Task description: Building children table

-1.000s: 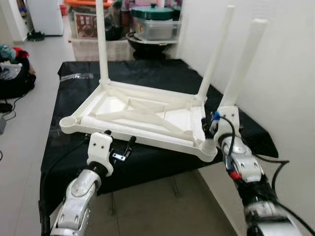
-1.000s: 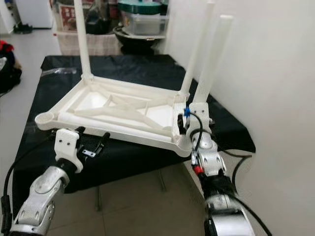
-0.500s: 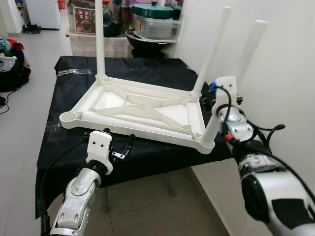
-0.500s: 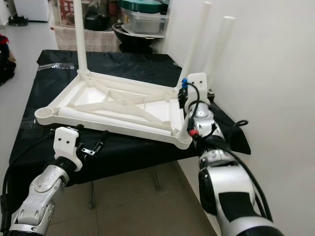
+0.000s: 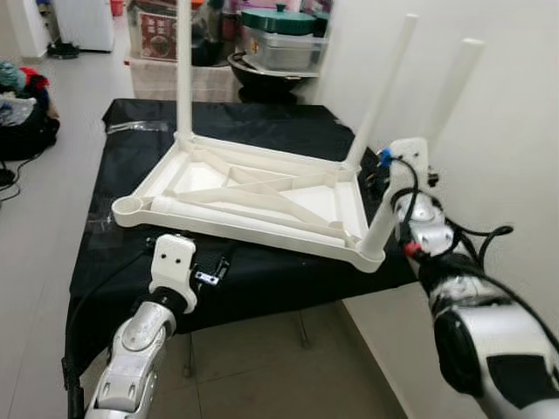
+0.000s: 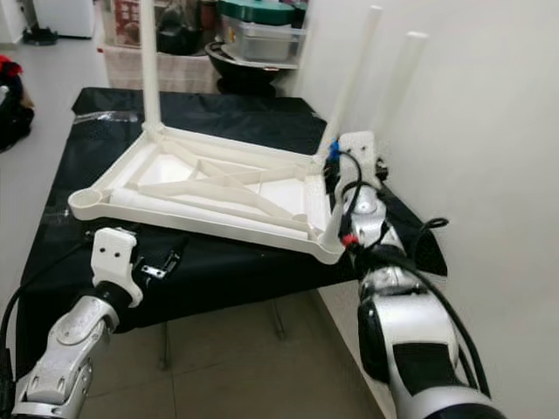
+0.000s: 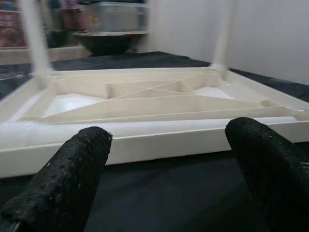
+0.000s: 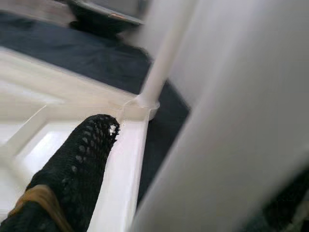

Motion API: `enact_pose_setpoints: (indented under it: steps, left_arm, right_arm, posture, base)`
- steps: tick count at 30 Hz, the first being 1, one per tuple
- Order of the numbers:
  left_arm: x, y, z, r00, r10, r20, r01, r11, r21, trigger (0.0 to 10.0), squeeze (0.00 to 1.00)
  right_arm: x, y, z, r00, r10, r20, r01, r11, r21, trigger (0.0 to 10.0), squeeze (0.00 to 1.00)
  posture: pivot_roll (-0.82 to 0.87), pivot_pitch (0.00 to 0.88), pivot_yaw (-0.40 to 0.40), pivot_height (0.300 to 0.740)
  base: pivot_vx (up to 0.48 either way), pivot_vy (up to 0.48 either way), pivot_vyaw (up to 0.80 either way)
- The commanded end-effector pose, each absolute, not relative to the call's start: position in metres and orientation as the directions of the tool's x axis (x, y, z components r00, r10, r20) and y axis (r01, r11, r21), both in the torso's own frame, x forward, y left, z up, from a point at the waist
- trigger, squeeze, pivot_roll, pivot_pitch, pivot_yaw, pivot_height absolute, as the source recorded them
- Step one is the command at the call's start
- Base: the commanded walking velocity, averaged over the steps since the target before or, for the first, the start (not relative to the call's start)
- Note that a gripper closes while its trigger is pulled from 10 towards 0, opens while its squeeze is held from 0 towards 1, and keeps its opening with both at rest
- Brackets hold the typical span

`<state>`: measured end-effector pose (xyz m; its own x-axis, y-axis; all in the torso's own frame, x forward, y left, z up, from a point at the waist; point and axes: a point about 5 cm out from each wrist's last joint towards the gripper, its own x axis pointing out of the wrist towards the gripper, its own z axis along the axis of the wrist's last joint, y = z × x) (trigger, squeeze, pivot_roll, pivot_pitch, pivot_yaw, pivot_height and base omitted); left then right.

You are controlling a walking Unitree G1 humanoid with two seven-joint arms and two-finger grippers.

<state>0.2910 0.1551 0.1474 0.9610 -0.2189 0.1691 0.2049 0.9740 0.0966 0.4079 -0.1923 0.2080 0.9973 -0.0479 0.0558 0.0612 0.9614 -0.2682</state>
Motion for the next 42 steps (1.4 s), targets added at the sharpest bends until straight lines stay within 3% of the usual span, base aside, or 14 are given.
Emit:
enact_pose_setpoints:
  steps: [1,7,11,15,17,18,21,27,37,42]
  left_arm:
    - [0.291,0.149,0.145,0.957,-0.245,0.154,0.232,0.968,0.100,10.0,0.00]
    - [0.291,0.148,0.144,0.957,-0.249,0.150,0.237,0.967,0.098,10.0,0.00]
    - [0.290,0.149,0.144,0.957,-0.250,0.145,0.238,0.966,0.097,10.0,0.00]
    - [0.290,0.149,0.144,0.958,-0.249,0.145,0.237,0.967,0.097,10.0,0.00]
    - [0.289,0.151,0.143,0.960,-0.242,0.142,0.230,0.968,0.099,10.0,0.00]
    - [0.289,0.152,0.143,0.961,-0.239,0.140,0.227,0.969,0.101,10.0,0.00]
    - [0.289,0.153,0.143,0.961,-0.238,0.139,0.225,0.969,0.101,10.0,0.00]
    - [0.290,0.154,0.141,0.962,-0.241,0.130,0.228,0.968,0.107,10.0,0.00]
    - [0.293,0.155,0.143,0.961,-0.235,0.144,0.222,0.970,0.096,10.0,0.00]
    - [0.294,0.157,0.146,0.961,-0.225,0.159,0.212,0.973,0.091,10.0,0.00]
  right_arm:
    - [0.403,-0.191,0.212,0.993,-0.005,0.117,0.035,0.964,-0.264,10.0,0.00]
    - [0.388,-0.191,0.196,0.993,0.017,0.121,0.019,0.957,-0.290,10.0,0.00]
    - [0.364,-0.175,0.172,0.989,0.134,0.068,-0.113,0.962,-0.248,10.0,0.00]
    - [0.360,-0.170,0.169,0.983,0.170,0.062,-0.151,0.959,-0.241,10.0,0.00]
    - [0.325,-0.151,0.148,0.925,0.379,-0.010,-0.369,0.896,-0.246,10.0,0.00]
    - [0.312,-0.149,0.140,0.914,0.403,-0.043,-0.401,0.883,-0.241,10.0,0.00]
    - [0.304,-0.148,0.135,0.910,0.409,-0.064,-0.412,0.879,-0.238,10.0,0.00]
    - [0.279,-0.163,0.106,0.934,0.291,-0.207,-0.335,0.913,-0.231,10.0,0.00]
    - [0.285,-0.171,0.098,0.940,0.200,-0.277,-0.270,0.932,-0.241,10.0,0.00]
    - [0.291,-0.159,0.097,0.914,0.231,-0.334,-0.281,0.954,-0.108,10.0,0.00]
  posture:
    - [0.12,0.000,-0.144,0.740]
    - [0.11,0.000,-0.137,0.740]
    - [0.10,0.000,-0.138,0.740]
    - [0.10,0.000,-0.138,0.740]
    - [0.10,0.000,-0.139,0.740]
    - [0.09,0.000,-0.135,0.740]
    - [0.09,0.000,-0.135,0.740]
    - [0.07,0.000,-0.117,0.740]
    - [0.07,0.000,-0.114,0.740]
    - [0.09,0.000,-0.120,0.740]
  base:
    - [0.000,0.000,-0.80]
    - [0.000,0.000,-0.36]
    - [0.000,0.000,0.00]
    - [0.000,0.000,0.00]
    - [0.000,0.000,0.00]
    - [0.000,0.000,0.00]
    - [0.000,0.000,0.00]
    - [0.000,0.000,0.00]
    - [0.000,0.000,0.00]
    - [0.000,0.000,-0.63]
